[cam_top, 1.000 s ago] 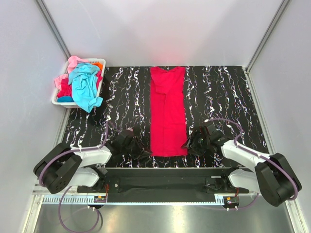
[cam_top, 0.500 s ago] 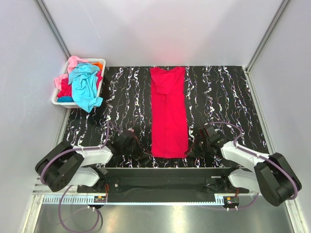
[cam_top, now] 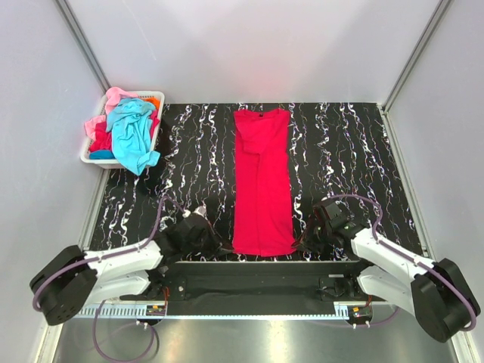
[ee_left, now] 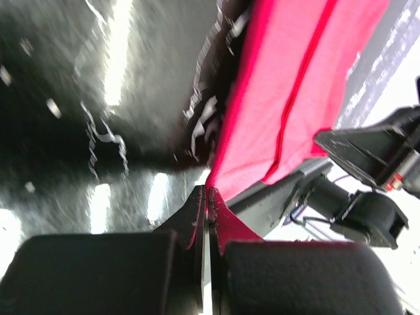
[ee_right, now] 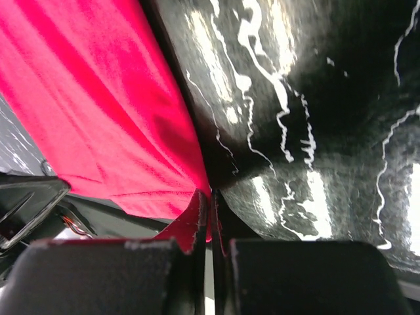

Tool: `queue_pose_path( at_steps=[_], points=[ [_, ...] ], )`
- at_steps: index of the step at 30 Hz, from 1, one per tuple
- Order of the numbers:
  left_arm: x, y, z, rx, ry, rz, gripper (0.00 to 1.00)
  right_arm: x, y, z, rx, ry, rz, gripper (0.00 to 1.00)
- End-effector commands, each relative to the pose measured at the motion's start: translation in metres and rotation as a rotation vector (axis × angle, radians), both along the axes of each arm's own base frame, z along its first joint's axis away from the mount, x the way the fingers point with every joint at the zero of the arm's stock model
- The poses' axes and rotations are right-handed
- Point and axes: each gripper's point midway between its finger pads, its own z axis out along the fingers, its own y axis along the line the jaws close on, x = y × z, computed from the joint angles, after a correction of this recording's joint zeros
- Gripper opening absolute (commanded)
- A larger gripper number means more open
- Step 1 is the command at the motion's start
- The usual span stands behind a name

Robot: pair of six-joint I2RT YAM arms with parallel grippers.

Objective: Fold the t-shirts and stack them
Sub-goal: Fold the tshirt

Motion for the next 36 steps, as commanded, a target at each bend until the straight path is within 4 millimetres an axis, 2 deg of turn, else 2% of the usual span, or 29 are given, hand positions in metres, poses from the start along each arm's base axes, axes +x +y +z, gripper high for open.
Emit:
queue_pose_path(
  at_steps=[1, 11, 16, 20, 21, 23, 27, 29, 30, 31, 32, 34, 35, 36],
  points=[
    [-0.004, 0.003, 0.001, 0.005, -0.016, 0.019, 0.00, -0.012, -0.002, -0.002, -0.013, 0.015, 0.032, 0.00],
    [-0.009, -0.002, 0.003, 0.035, -0.034, 0.009, 0.00, -0.020, 0.007, 0.009, 0.007, 0.003, 0.077, 0.00],
    [-0.003, -0.012, 0.018, 0.042, -0.085, -0.005, 0.00, -0.012, 0.011, 0.026, 0.008, -0.051, 0.106, 0.00],
    [0.014, -0.007, 0.037, 0.116, -0.169, 0.016, 0.00, 0.002, 0.015, 0.051, 0.015, -0.135, 0.124, 0.00],
    [0.022, -0.011, 0.054, 0.115, -0.215, 0.013, 0.00, 0.009, 0.017, 0.063, 0.020, -0.175, 0.117, 0.00],
    [0.034, -0.008, 0.069, 0.164, -0.270, 0.026, 0.00, 0.018, 0.019, 0.080, 0.014, -0.219, 0.126, 0.00],
    [0.051, -0.006, 0.087, 0.237, -0.326, 0.049, 0.00, 0.034, 0.021, 0.096, -0.022, -0.273, 0.140, 0.00],
    [0.058, -0.003, 0.086, 0.292, -0.336, 0.058, 0.00, 0.044, 0.023, 0.106, -0.038, -0.312, 0.152, 0.00],
    [0.063, -0.007, 0.095, 0.288, -0.355, 0.065, 0.00, 0.050, 0.021, 0.105, -0.067, -0.325, 0.156, 0.00],
    [0.067, -0.008, 0.095, 0.308, -0.358, 0.068, 0.00, 0.054, 0.021, 0.107, -0.080, -0.336, 0.158, 0.00],
    [0.074, -0.008, 0.103, 0.326, -0.384, 0.081, 0.00, 0.062, 0.024, 0.117, -0.083, -0.366, 0.160, 0.00],
    [0.082, -0.008, 0.104, 0.368, -0.396, 0.083, 0.00, 0.074, 0.023, 0.117, -0.136, -0.392, 0.183, 0.00],
    [0.091, -0.007, 0.111, 0.387, -0.413, 0.098, 0.00, 0.083, 0.025, 0.127, -0.144, -0.422, 0.184, 0.00],
    [0.096, -0.008, 0.113, 0.394, -0.421, 0.100, 0.00, 0.091, 0.023, 0.124, -0.188, -0.430, 0.192, 0.00]
  ],
)
